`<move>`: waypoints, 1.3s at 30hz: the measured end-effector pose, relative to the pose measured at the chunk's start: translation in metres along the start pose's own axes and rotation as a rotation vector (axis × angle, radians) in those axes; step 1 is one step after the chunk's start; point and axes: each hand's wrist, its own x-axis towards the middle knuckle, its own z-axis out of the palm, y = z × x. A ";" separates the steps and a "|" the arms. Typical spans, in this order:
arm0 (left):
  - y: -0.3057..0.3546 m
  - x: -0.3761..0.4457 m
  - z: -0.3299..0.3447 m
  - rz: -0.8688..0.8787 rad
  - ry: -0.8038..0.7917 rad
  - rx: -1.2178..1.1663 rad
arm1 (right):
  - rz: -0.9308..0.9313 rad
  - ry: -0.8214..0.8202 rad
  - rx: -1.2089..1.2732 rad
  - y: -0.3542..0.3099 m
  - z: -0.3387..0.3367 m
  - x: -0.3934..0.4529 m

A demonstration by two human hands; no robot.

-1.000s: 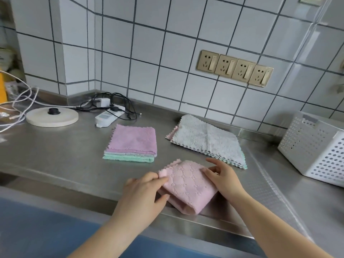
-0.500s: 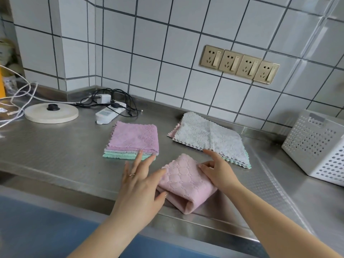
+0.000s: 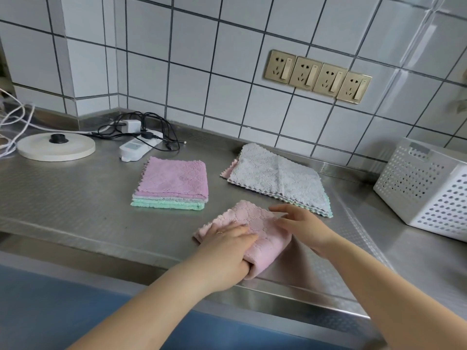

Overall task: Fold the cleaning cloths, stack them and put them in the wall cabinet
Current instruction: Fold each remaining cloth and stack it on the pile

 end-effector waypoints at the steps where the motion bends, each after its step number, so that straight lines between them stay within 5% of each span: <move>1: 0.001 0.001 0.002 -0.013 -0.028 0.021 | -0.024 0.002 -0.015 0.001 0.001 0.000; 11: -0.004 -0.003 0.004 -0.057 -0.143 0.173 | -0.101 0.103 -0.462 0.001 0.008 -0.004; 16: 0.001 -0.006 -0.030 -0.033 -0.265 0.028 | -0.171 0.237 -0.302 -0.015 0.015 -0.025; 19: 0.004 0.002 -0.025 -0.002 -0.117 0.026 | -0.239 0.127 -0.366 -0.031 0.037 -0.047; 26: -0.003 -0.002 0.011 0.041 -0.147 0.215 | -0.152 -0.108 -0.767 -0.016 0.057 -0.059; 35: -0.007 -0.003 -0.020 0.055 -0.307 0.068 | 0.090 0.011 -0.819 -0.002 0.026 -0.041; 39: -0.040 0.006 -0.044 -0.104 -0.090 -0.095 | 0.092 0.223 -0.840 -0.007 0.007 -0.051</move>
